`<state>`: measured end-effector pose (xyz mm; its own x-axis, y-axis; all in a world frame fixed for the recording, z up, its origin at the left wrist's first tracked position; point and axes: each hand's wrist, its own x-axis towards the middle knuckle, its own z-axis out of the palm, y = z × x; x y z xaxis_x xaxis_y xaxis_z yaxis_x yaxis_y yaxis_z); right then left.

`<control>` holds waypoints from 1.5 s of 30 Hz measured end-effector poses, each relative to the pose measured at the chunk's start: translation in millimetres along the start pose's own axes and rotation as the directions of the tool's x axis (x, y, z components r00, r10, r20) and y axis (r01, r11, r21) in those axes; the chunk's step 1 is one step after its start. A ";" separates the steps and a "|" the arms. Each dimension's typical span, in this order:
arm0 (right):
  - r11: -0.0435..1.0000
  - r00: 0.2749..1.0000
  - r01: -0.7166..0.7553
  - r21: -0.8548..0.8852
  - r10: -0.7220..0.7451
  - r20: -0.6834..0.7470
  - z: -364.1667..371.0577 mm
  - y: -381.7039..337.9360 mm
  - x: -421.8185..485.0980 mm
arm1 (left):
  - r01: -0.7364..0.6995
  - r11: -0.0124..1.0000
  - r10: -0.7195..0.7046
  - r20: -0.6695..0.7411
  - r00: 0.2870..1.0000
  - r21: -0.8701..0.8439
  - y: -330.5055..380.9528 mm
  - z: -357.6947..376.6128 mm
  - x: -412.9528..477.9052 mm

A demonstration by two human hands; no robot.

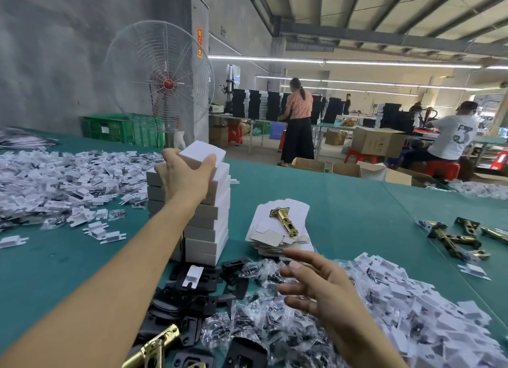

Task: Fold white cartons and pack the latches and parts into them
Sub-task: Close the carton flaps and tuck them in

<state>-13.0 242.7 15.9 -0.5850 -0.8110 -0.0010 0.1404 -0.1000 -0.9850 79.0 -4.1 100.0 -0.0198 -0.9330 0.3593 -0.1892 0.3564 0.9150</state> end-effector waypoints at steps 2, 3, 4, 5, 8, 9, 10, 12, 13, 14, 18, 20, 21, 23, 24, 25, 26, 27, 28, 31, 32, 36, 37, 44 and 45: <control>1.000 1.000 -0.002 -0.004 0.002 0.000 -0.6 0.3 0.3 | -0.023 0.993 0.023 0.003 1.000 0.116 -2.0 -1.7 2.5; 1.000 1.000 -0.003 -0.004 0.003 0.001 -0.9 0.5 0.5 | -0.045 0.986 0.044 0.010 0.999 0.162 -2.7 -2.4 3.0; 1.000 1.000 -0.003 -0.004 0.003 0.002 -1.3 0.7 0.5 | -0.067 0.977 0.063 0.026 0.998 0.205 -3.4 -3.0 2.5; 1.000 1.000 -0.003 -0.003 0.003 0.003 -1.5 0.7 0.5 | -0.085 0.965 0.076 0.047 0.996 0.249 -3.9 -3.3 1.4; 1.000 1.000 -0.004 -0.001 0.004 0.003 -1.8 1.1 0.7 | -0.144 0.908 0.117 0.093 0.989 0.393 -5.2 -3.3 -2.4; 1.000 1.000 -0.005 -0.005 0.005 0.002 -2.0 1.3 1.1 | -0.163 0.892 0.136 0.094 0.986 0.422 -5.1 -2.9 -2.6; 1.000 1.000 -0.006 -0.010 0.006 0.000 -2.6 1.6 1.3 | -0.179 0.879 0.155 0.090 0.984 0.442 -4.4 -2.5 -2.5; 1.000 1.000 -0.009 -0.018 0.009 0.002 -3.2 2.0 1.7 | -0.206 0.857 0.193 0.077 0.978 0.473 -2.1 -0.3 -1.9; 1.000 1.000 -0.011 -0.020 0.011 0.005 -3.2 2.1 1.8 | -0.224 0.838 0.215 0.076 0.974 0.498 -1.3 1.2 -1.6; 1.000 1.000 -0.013 -0.019 0.014 0.005 -3.4 2.4 1.8 | -0.246 0.809 0.240 0.083 0.967 0.534 -1.1 2.7 -1.6; 1.000 1.000 -0.022 -0.018 0.022 0.000 -4.6 3.7 2.8 | -0.328 0.685 0.305 0.152 0.940 0.651 -8.4 6.0 -2.9; 1.000 1.000 -0.022 -0.021 0.022 0.001 -4.8 4.3 2.9 | -0.348 0.668 0.334 0.153 0.930 0.657 -12.3 6.7 -2.8; 1.000 1.000 -0.022 -0.020 0.022 0.002 -4.6 4.5 2.9 | -0.348 0.673 0.338 0.148 0.930 0.652 -12.9 7.3 -2.3; 0.999 1.000 -0.025 -0.021 0.025 0.006 -4.3 4.7 2.9 | -0.334 0.686 0.326 0.138 0.935 0.647 -12.4 8.3 0.1; 0.999 1.000 -0.027 -0.021 0.027 0.006 -4.3 4.7 2.8 | -0.329 0.681 0.320 0.138 0.937 0.654 -12.0 8.7 1.5; 0.999 1.000 -0.028 -0.020 0.028 0.005 -4.3 4.7 2.9 | -0.329 0.666 0.322 0.140 0.936 0.669 -11.7 9.0 3.0; 0.999 1.000 -0.028 -0.016 0.028 0.004 -4.7 4.5 2.9 | -0.335 0.648 0.332 0.143 0.932 0.684 -11.8 8.9 4.3; 1.000 1.000 -0.027 -0.014 0.027 0.002 -4.9 4.5 2.9 | -0.342 0.633 0.346 0.142 0.927 0.694 -12.3 8.4 5.5; 1.000 1.000 -0.027 -0.016 0.027 0.000 -4.9 4.4 3.0 | -0.348 0.623 0.361 0.138 0.922 0.700 -12.6 7.9 6.5; 0.999 1.000 -0.023 -0.025 0.023 -0.002 -4.7 4.9 2.4 | -0.350 0.624 0.376 0.124 0.918 0.699 -14.4 6.1 6.9; 0.999 1.000 -0.022 -0.025 0.022 0.000 -4.9 5.0 2.2 | -0.348 0.635 0.373 0.120 0.920 0.690 -14.8 5.9 6.3; 0.999 1.000 -0.022 -0.028 0.022 0.006 -4.7 4.7 2.0 | -0.341 0.675 0.358 0.114 0.927 0.655 -16.1 6.0 3.1; 0.999 1.000 -0.023 -0.030 0.023 0.005 -4.6 4.7 2.3 | -0.337 0.688 0.351 0.113 0.930 0.643 -15.9 5.7 2.7; 0.999 1.000 -0.024 -0.040 0.024 0.002 -3.8 4.7 2.1 | -0.308 0.710 0.299 0.124 0.946 0.633 -16.3 1.9 2.6; 0.999 1.000 -0.026 -0.040 0.026 0.001 -3.7 5.2 2.2 | -0.310 0.711 0.295 0.132 0.946 0.631 -16.8 1.8 2.2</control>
<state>-16.5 242.5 10.2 -0.5807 -0.8137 -0.0267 0.1236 -0.0556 -0.9908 80.4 -12.2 85.1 -0.2040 -0.7842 0.5860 -0.7483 0.5109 0.4232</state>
